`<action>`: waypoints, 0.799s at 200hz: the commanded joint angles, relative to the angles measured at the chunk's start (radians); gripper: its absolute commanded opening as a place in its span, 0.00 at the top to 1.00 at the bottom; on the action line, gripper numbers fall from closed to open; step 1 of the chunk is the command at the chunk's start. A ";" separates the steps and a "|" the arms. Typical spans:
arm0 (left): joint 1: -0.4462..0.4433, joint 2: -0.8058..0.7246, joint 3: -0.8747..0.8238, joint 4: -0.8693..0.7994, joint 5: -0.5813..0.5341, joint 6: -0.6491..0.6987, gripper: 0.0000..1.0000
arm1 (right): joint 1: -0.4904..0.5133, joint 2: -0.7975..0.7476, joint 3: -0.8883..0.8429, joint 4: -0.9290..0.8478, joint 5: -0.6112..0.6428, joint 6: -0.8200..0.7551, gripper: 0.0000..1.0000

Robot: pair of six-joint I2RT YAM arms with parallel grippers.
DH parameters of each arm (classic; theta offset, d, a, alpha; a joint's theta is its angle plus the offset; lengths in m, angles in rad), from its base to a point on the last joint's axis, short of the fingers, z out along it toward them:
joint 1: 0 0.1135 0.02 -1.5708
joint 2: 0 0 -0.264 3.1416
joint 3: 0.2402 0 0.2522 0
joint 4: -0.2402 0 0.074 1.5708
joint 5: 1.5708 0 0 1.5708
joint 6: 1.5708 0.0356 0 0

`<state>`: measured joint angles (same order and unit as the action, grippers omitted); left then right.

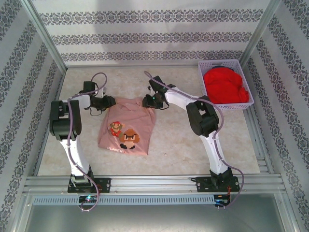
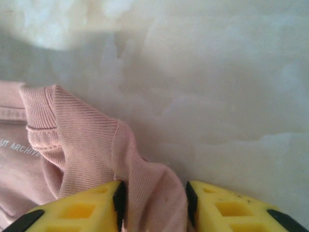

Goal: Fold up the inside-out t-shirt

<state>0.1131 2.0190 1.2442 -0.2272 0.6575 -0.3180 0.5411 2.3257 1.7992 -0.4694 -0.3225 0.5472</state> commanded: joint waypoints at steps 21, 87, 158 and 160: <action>-0.021 0.068 0.023 -0.017 0.127 -0.008 0.75 | 0.018 0.046 0.029 0.015 -0.038 0.018 0.69; -0.021 0.037 0.028 0.029 0.143 -0.089 1.00 | 0.002 0.016 0.031 0.074 -0.062 0.022 0.93; -0.024 -0.070 -0.105 0.328 0.135 -0.300 1.00 | -0.064 -0.168 -0.105 0.168 -0.079 -0.051 1.00; -0.024 -0.069 -0.106 0.335 0.136 -0.306 1.00 | -0.067 -0.169 -0.105 0.168 -0.080 -0.053 1.00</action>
<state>0.1040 1.9827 1.1667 -0.0677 0.7677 -0.5148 0.5110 2.2444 1.7294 -0.3782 -0.3840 0.5388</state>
